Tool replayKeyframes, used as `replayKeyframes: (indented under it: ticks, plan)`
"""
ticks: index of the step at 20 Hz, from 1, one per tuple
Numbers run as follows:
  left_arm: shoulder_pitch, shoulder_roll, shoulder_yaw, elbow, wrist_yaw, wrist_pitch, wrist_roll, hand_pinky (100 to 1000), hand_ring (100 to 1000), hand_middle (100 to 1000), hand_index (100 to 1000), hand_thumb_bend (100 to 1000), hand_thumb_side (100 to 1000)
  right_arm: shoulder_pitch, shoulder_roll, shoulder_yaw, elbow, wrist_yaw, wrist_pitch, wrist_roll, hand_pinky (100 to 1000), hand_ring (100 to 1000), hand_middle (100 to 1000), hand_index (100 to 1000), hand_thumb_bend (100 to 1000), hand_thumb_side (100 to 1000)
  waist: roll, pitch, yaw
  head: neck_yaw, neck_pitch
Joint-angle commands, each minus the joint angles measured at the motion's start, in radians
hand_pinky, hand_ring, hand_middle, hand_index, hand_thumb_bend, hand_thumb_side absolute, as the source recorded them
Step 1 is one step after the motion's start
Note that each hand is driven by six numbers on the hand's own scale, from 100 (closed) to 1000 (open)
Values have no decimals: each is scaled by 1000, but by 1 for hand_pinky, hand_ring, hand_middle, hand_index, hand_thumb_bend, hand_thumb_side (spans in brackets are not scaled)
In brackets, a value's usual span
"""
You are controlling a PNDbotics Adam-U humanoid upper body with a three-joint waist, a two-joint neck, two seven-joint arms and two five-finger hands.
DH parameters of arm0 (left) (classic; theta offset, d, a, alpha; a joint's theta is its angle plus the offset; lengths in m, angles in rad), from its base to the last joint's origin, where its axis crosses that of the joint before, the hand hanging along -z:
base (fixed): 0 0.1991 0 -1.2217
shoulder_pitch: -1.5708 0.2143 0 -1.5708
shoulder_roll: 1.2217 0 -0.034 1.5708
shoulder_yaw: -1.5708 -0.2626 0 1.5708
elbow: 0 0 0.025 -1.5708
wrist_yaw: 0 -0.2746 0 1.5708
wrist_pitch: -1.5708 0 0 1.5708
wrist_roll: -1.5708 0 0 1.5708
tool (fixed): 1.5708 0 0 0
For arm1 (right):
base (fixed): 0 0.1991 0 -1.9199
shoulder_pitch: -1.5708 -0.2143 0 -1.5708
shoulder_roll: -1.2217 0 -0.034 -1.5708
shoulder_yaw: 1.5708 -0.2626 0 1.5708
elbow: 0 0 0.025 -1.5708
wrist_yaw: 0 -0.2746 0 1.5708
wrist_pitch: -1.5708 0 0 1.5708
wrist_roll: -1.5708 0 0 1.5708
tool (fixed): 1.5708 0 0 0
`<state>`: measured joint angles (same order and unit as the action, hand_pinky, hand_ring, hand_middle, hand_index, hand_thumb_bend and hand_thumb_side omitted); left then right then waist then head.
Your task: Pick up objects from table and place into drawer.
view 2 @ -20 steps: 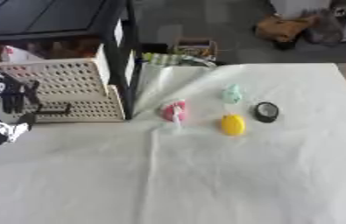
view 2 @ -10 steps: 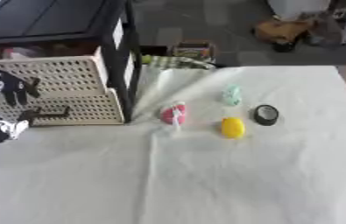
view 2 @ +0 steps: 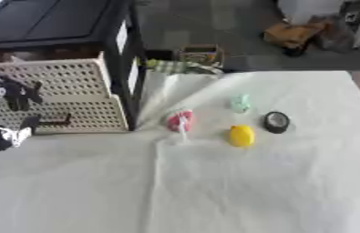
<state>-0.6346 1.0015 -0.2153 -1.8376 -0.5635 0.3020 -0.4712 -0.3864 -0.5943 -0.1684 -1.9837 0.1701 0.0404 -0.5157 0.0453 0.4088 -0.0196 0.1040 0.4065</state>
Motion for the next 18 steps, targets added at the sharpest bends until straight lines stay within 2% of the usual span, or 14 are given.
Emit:
replayKeyframes:
  ticks: [1, 7, 11, 18]
  plan:
    - [-17, 20, 4, -2, 4, -3, 22, 333, 668, 737, 958, 105, 408, -9, -16, -12, -16, -6, 1, -1, 703, 651, 453, 718, 428, 959, -3, -17, -2, 3, -15]
    - [-21, 19, 2, 2, 16, -3, 44, 372, 714, 801, 973, 105, 408, -8, -12, -14, -16, -7, 2, -1, 703, 651, 454, 716, 429, 951, -2, -22, 0, 4, -14]
    - [-14, 19, -5, 0, 25, -8, 31, 369, 712, 797, 972, 105, 408, -7, -11, -15, -16, -8, 2, -1, 703, 652, 456, 715, 430, 948, -4, -30, 2, 4, -12]
    - [42, 47, 8, -98, 66, -20, -8, 336, 613, 667, 879, 105, 408, -2, -9, -16, -16, -9, 4, -3, 705, 654, 460, 714, 430, 946, -13, -53, 24, 0, 14]
